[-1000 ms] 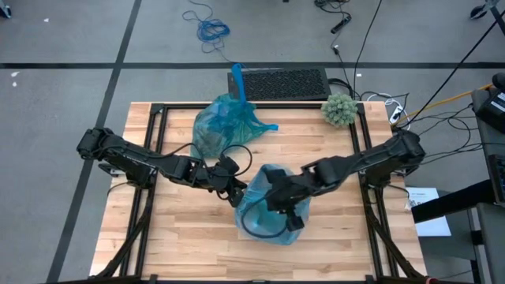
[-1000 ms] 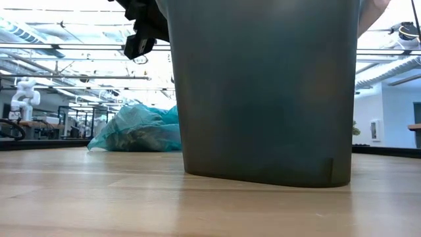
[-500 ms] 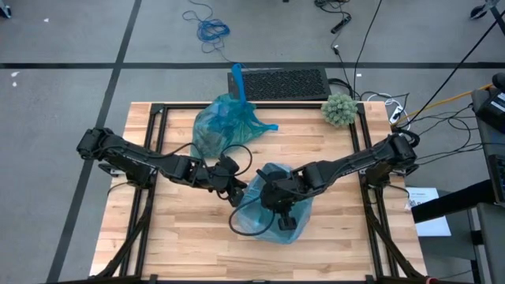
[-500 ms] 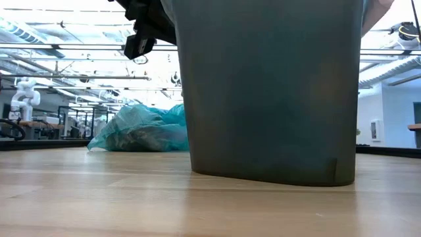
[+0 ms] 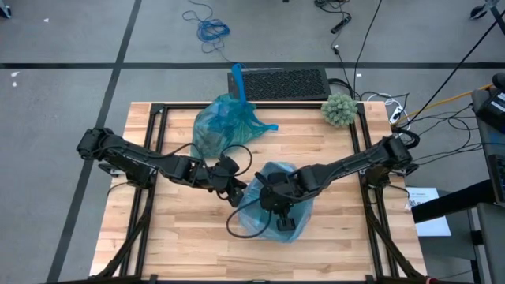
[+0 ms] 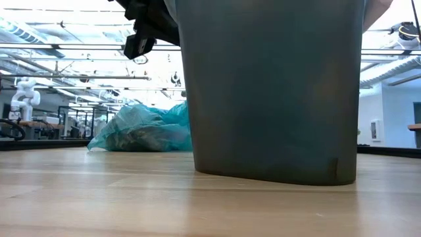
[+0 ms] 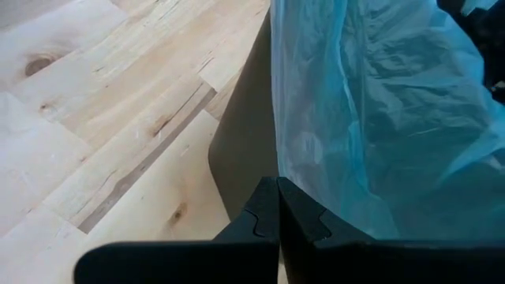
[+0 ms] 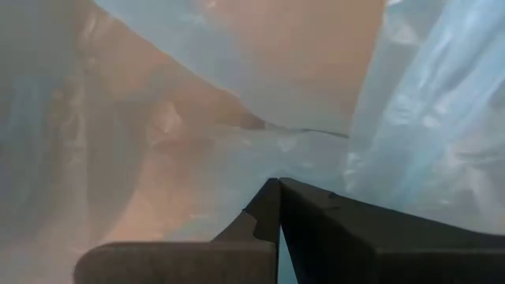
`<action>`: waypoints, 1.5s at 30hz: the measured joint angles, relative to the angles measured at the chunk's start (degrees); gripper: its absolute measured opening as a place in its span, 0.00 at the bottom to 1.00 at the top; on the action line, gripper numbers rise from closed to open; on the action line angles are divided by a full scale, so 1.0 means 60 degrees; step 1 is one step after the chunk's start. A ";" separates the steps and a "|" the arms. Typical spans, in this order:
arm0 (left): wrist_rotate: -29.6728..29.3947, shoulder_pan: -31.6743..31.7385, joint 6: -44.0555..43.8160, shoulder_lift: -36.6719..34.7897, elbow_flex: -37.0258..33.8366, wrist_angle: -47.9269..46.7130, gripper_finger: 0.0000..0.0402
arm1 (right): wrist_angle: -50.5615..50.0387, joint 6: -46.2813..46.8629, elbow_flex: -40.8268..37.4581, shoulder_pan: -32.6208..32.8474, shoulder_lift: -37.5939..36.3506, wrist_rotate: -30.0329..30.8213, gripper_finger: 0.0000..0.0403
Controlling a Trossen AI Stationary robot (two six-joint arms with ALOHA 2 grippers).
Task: Place trash/remove bag and relplace
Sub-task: Insert the new trash bag into the trash bin
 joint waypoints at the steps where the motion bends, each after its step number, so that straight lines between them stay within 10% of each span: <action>1: 0.0000 0.0000 0.0000 0.0000 0.0000 -0.0001 0.00 | 0.0001 -0.0003 0.0000 0.0011 -0.0054 0.0082 0.00; 25: 0.0343 0.0407 0.0272 -0.0015 0.0000 -0.0257 0.00 | 0.0848 -0.0112 0.0004 -0.0111 -0.3685 0.0012 0.00; 45: 0.2116 0.1004 0.1252 -0.3114 0.0000 -0.1054 0.00 | -0.1328 0.0628 0.0004 0.3050 -0.3837 -0.0417 0.00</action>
